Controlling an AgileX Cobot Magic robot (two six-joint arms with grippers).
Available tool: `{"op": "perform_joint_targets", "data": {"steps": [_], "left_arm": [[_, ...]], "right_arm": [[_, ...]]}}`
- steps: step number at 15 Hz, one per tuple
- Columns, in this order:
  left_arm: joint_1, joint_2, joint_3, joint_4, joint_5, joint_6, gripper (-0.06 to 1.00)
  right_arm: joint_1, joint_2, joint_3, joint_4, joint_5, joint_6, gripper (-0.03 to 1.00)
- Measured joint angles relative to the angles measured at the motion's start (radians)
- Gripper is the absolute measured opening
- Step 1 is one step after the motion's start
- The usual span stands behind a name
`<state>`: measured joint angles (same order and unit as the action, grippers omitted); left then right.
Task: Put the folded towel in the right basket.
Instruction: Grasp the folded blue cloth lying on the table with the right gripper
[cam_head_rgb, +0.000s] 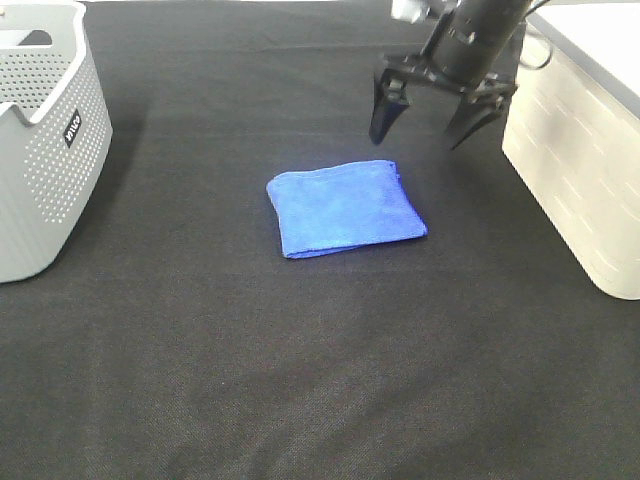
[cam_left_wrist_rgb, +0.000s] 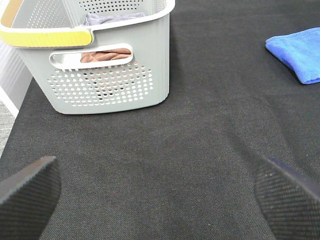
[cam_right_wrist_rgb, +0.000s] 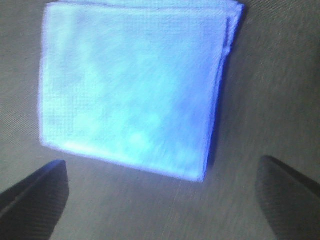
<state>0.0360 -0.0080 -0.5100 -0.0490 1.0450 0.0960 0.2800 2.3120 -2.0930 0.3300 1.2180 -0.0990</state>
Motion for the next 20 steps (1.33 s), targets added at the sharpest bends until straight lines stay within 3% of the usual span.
{"op": "perform_joint_targets", "data": {"steps": [3,15,18,20], "left_arm": [[0.000,0.000,0.000,0.000,0.000,0.000,0.98],[0.000,0.000,0.000,0.000,0.000,0.000,0.98],[0.000,0.000,0.000,0.000,0.000,0.000,0.98],[0.000,0.000,0.000,0.000,0.000,0.000,0.98]], "right_arm": [[0.000,0.112,-0.078,-0.003,0.000,0.003,0.97],[-0.001,0.250,-0.091,0.020,-0.046,0.047,0.97],[-0.006,0.272,-0.105,0.087,-0.048,0.048,0.97],[-0.005,0.295,-0.109,0.192,-0.057,0.047,0.95]]}}
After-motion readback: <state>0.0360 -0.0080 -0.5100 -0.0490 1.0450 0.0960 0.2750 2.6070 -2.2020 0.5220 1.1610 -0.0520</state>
